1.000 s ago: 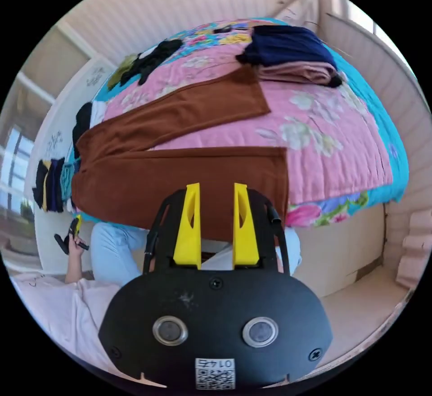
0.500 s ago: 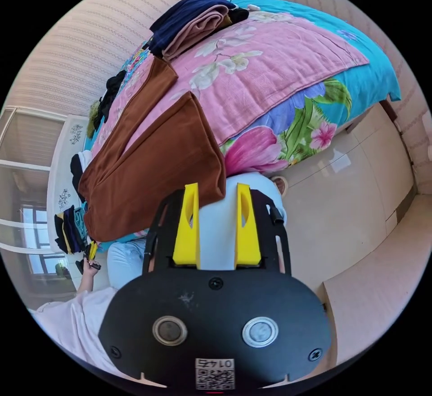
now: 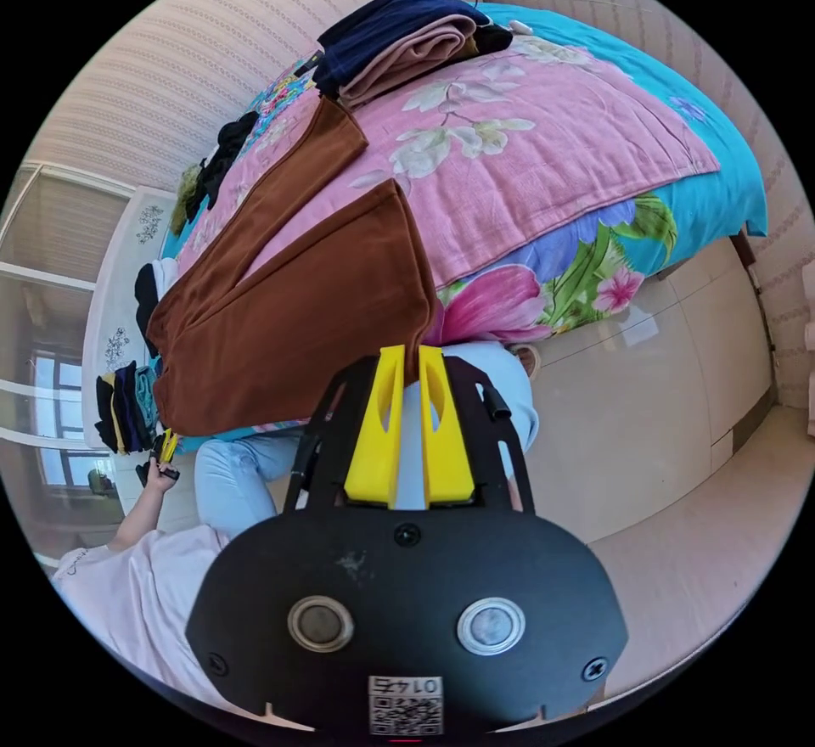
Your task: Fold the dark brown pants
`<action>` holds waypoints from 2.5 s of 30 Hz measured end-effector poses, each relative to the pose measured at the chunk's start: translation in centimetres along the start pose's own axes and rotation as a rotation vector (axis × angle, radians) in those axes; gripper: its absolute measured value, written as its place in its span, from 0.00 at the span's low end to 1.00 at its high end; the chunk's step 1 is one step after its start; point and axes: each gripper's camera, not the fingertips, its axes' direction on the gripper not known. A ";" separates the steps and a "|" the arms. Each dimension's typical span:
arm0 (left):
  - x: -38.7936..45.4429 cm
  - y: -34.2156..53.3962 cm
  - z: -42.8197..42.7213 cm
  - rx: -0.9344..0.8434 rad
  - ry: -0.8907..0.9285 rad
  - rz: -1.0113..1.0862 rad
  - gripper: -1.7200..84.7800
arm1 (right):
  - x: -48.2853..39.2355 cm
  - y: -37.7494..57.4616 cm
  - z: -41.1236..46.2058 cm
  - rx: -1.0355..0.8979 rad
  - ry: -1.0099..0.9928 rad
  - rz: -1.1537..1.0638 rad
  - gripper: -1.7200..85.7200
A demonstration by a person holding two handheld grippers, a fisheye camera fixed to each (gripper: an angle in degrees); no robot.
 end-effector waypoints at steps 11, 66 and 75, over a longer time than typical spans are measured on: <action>4.7 -1.8 -0.9 -0.037 0.084 0.207 0.01 | 1.3 0.5 -6.9 0.125 -0.114 -0.033 0.04; 22.6 -6.4 -4.3 -0.061 0.101 0.337 0.01 | -15.6 -18.1 -9.4 -0.120 0.207 -0.436 0.02; 28.5 -10.7 -4.1 -0.052 0.192 0.411 0.03 | -16.3 -26.3 -18.0 0.106 -0.011 -0.385 0.02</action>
